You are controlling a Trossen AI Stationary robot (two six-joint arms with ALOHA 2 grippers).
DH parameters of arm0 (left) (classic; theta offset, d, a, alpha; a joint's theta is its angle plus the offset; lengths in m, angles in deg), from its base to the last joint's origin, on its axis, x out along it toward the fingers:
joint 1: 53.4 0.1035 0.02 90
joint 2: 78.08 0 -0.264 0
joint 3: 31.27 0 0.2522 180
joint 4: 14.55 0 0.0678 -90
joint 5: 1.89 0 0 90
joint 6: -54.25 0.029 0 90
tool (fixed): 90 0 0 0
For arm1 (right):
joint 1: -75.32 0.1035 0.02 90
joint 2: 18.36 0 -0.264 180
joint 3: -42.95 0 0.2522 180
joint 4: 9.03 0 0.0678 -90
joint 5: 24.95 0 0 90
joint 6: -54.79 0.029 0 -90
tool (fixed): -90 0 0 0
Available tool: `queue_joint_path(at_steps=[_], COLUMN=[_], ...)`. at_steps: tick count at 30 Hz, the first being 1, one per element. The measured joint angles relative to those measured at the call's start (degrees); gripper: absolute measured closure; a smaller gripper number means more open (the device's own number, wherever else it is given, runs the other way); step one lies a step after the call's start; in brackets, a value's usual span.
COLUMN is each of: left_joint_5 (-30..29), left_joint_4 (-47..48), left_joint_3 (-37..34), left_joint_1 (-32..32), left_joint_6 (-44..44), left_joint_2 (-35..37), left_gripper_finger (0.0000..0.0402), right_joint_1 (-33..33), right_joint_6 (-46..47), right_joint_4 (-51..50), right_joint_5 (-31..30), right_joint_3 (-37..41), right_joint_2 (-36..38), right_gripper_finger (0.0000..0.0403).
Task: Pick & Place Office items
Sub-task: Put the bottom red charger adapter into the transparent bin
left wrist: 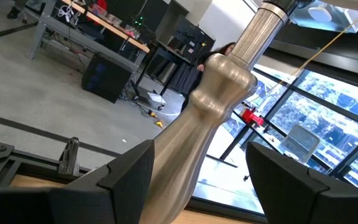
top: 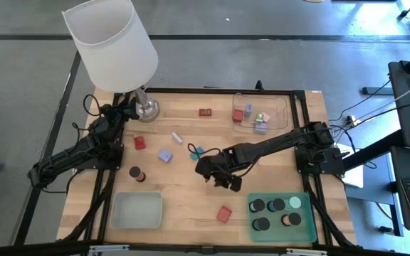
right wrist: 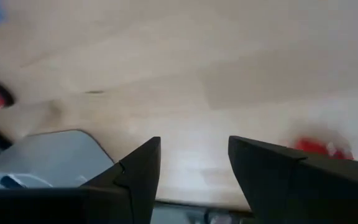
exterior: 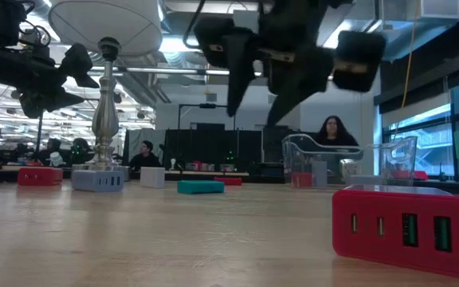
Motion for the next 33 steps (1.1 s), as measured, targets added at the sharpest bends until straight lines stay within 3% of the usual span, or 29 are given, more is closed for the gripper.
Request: queue_joint_path(at_steps=[9, 13, 17, 26, 33], left_joint_5=[0.0, 0.0, 0.0, 0.0, 0.0], left_joint_4=[-0.01, -0.01, 0.0, -0.02, -0.02], left_joint_3=[0.0, 0.0, 0.0, 0.0, 0.0], left_joint_1=[0.0, -0.01, -0.01, 0.0, -0.01], left_joint_6=[0.01, -0.01, -0.01, 0.01, 0.01], left_joint_2=[0.0, 0.0, 0.0, 0.0, 0.0], left_gripper_finger=[0.0151, 0.0151, 0.0151, 0.0151, 0.0151], right_joint_1=[0.56, 1.13, 2.46, 5.18, 8.04], right_joint_6=[4.65, 6.81, 8.71, 15.55, 21.57], right_joint_4=[-3.27, -4.95, -5.41, -5.18, -5.17], right_joint_5=[9.11, 10.18, 10.63, 10.51, 8.54], right_joint_3=[0.0, 0.0, 0.02, 0.02, 0.02], right_joint_2=[-0.02, -0.02, -0.09, -0.09, -0.09], right_gripper_finger=[0.021, 0.0199, 0.0158, 0.0013, 0.0025])
